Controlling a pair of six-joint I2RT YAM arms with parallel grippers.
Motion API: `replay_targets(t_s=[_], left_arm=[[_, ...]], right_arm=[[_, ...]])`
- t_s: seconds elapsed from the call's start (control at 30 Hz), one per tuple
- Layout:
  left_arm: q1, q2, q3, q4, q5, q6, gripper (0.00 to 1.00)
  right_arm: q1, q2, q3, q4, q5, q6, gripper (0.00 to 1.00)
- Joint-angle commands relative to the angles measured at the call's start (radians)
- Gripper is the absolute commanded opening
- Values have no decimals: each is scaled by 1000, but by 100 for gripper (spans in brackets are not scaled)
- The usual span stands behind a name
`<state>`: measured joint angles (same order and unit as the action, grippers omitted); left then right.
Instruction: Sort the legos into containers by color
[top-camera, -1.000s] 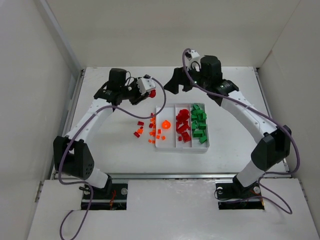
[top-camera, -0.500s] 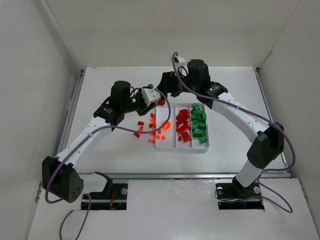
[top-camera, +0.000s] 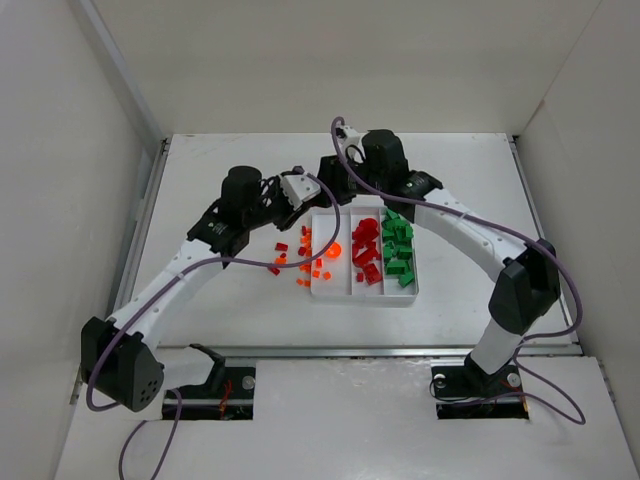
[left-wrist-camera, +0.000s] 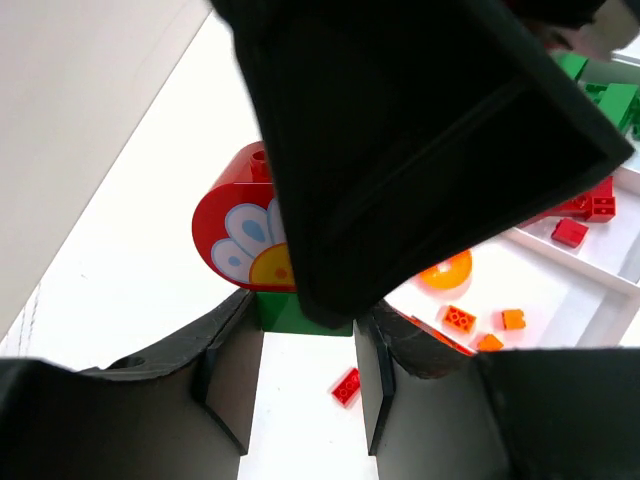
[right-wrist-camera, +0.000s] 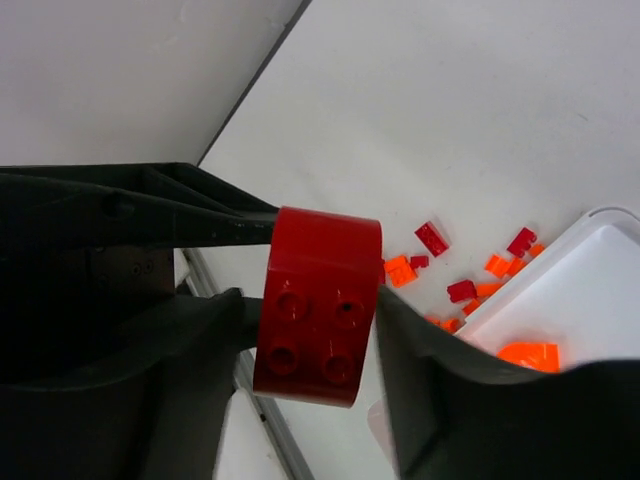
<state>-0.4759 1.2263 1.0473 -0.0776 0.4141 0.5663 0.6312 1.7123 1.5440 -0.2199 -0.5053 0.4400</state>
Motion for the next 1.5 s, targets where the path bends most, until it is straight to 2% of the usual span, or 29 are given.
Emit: replay_targets(t_s=[0.0, 0.1, 0.13, 0.17, 0.2, 0.3, 0.37, 0.57, 0.73, 0.87, 0.9, 0.93, 1.0, 1.07, 1.17, 1.23, 1.47], left_arm=[[0, -45, -13, 73, -34, -31, 0], [0, -54, -23, 82, -22, -31, 0], [0, -54, -23, 82, -21, -31, 0], [0, -54, -23, 82, -21, -31, 0], [0, -54, -35, 73, -12, -31, 0], [0, -63, -62, 61, -12, -31, 0], [0, -74, -110, 52, -12, -83, 0], [0, -94, -228, 42, 22, -132, 0], [0, -119, -267, 55, 2, -132, 0], [0, -128, -267, 82, 2, -132, 0], [0, -128, -276, 94, 2, -132, 0], [0, -128, -276, 95, 2, -132, 0], [0, -128, -276, 107, 2, -132, 0], [0, -137, -286, 116, 2, -141, 0], [0, -146, -296, 116, 2, -141, 0], [0, -146, -296, 116, 2, -141, 0], [0, -146, -296, 125, 2, -141, 0]], right_arm=[[10, -43, -13, 39, 4, 2, 56], [10, -43, -13, 39, -6, 2, 29], [10, -52, -22, 39, -6, 2, 11], [10, -65, -31, 39, 16, 2, 3], [10, -65, -32, 39, 33, 2, 0], [10, -121, -80, 30, 122, 2, 0], [-14, -157, -111, 17, 209, 14, 0], [-62, -281, -213, 17, 341, 46, 0], [-71, -290, -261, -88, 439, 23, 0], [-71, -222, -294, -188, 498, 23, 0], [-71, -205, -294, -206, 498, 13, 2], [-71, -188, -294, -222, 498, 0, 11], [-71, -152, -294, -245, 488, 0, 18], [-71, -139, -294, -254, 488, -9, 32], [-71, -111, -285, -265, 488, -9, 46], [-71, -97, -276, -277, 488, -18, 50], [-71, -48, -255, -299, 487, -37, 51]])
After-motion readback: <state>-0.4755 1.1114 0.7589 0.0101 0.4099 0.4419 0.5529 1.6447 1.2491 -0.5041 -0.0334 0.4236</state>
